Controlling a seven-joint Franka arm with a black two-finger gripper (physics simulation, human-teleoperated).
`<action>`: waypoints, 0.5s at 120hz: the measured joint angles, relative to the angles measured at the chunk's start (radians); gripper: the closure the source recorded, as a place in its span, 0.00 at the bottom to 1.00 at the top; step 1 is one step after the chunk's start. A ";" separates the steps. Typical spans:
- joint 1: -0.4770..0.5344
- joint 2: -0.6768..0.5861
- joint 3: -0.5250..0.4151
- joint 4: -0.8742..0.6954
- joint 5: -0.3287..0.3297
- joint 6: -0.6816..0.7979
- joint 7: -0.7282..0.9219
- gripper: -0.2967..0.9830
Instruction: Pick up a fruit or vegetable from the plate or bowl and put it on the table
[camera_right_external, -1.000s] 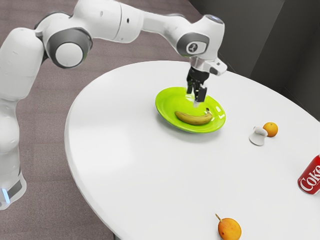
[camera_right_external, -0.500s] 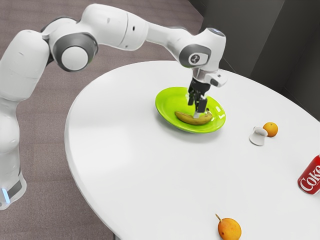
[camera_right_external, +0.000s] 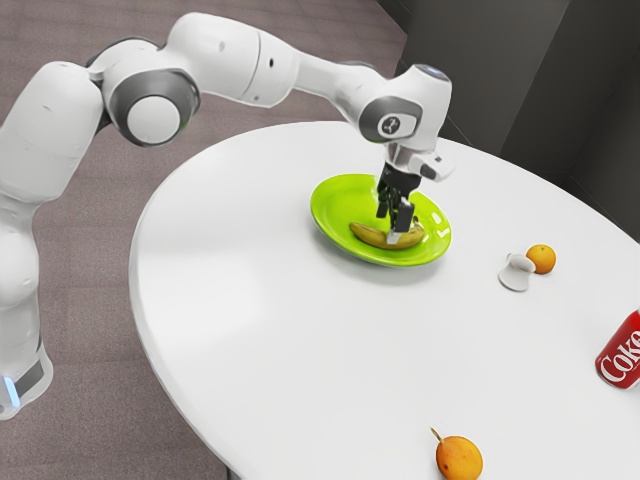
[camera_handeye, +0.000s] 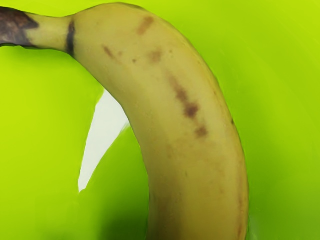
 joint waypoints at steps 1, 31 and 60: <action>0.000 0.001 0.000 0.000 0.000 0.001 0.000 0.23; -0.001 0.005 -0.005 0.001 -0.005 0.014 0.007 0.23; 0.002 0.011 -0.012 0.001 -0.006 0.031 0.014 0.23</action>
